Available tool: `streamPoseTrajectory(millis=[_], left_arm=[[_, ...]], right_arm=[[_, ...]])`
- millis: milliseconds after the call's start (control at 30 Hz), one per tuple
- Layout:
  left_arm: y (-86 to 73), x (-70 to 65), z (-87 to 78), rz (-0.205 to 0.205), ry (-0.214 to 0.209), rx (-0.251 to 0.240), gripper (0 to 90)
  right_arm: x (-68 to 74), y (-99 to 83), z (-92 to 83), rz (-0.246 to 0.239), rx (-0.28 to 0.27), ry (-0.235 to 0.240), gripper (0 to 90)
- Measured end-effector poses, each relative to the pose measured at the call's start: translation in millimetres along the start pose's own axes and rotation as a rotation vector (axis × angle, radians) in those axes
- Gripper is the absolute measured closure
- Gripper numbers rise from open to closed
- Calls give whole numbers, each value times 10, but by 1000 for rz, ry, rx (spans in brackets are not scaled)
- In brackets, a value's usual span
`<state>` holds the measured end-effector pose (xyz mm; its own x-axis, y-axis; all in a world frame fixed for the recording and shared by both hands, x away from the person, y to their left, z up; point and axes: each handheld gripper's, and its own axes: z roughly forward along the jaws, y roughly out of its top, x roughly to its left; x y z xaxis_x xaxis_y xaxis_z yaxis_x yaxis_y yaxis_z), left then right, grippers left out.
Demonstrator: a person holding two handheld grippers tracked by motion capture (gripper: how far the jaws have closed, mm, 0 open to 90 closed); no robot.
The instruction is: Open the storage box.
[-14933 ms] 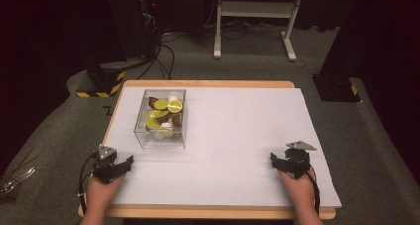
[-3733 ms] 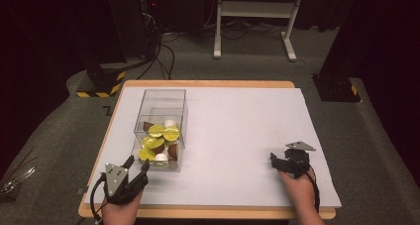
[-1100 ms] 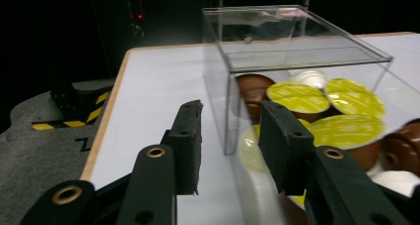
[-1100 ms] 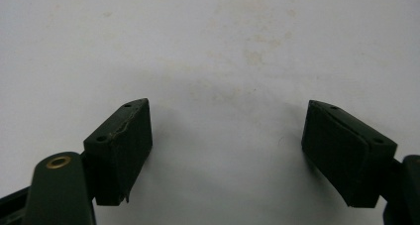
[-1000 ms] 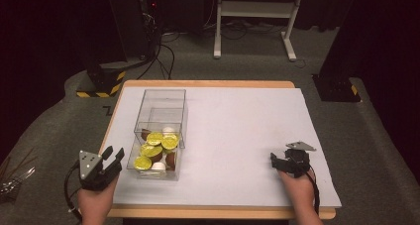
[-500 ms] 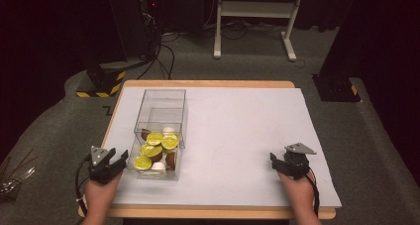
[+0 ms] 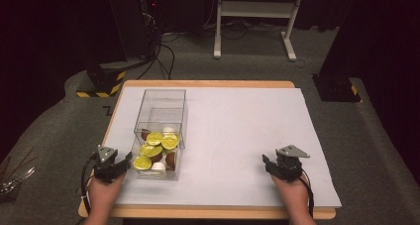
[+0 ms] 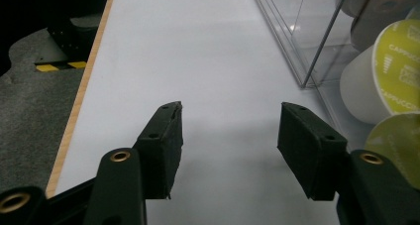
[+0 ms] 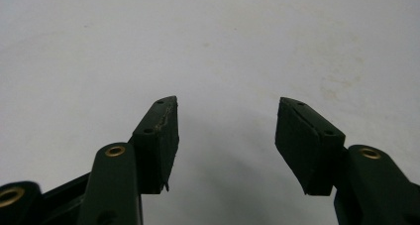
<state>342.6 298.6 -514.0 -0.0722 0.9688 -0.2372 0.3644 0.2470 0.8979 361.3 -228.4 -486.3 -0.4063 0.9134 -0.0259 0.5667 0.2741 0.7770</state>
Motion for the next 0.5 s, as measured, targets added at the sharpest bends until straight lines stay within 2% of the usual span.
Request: streamPoseTrajectory(millis=[33, 67, 200, 233, 333, 467, 500], left_arm=[[2, 3, 9, -10, 5, 1, 418], [2, -5, 23, -37, 11, -5, 417], [-1, -6, 23, -26, 14, -4, 412], [0, 2, 21, -12, 13, 8, 408], [1, -2, 22, -27, 7, -1, 402], [2, 8, 9, -14, -6, 13, 398], [0, 1, 12, -24, -7, 10, 397]], right_arm=[[13, 5, -6, -6, -3, 4, 424], [26, 9, -10, -10, -9, 8, 424], [71, 26, -20, -25, -17, 23, 424], [87, 30, -16, -29, -18, 27, 425], [138, 66, 3, -36, -14, 36, 424], [199, 116, -1, -50, -24, 39, 424], [215, 131, -3, -56, -22, 39, 423]])
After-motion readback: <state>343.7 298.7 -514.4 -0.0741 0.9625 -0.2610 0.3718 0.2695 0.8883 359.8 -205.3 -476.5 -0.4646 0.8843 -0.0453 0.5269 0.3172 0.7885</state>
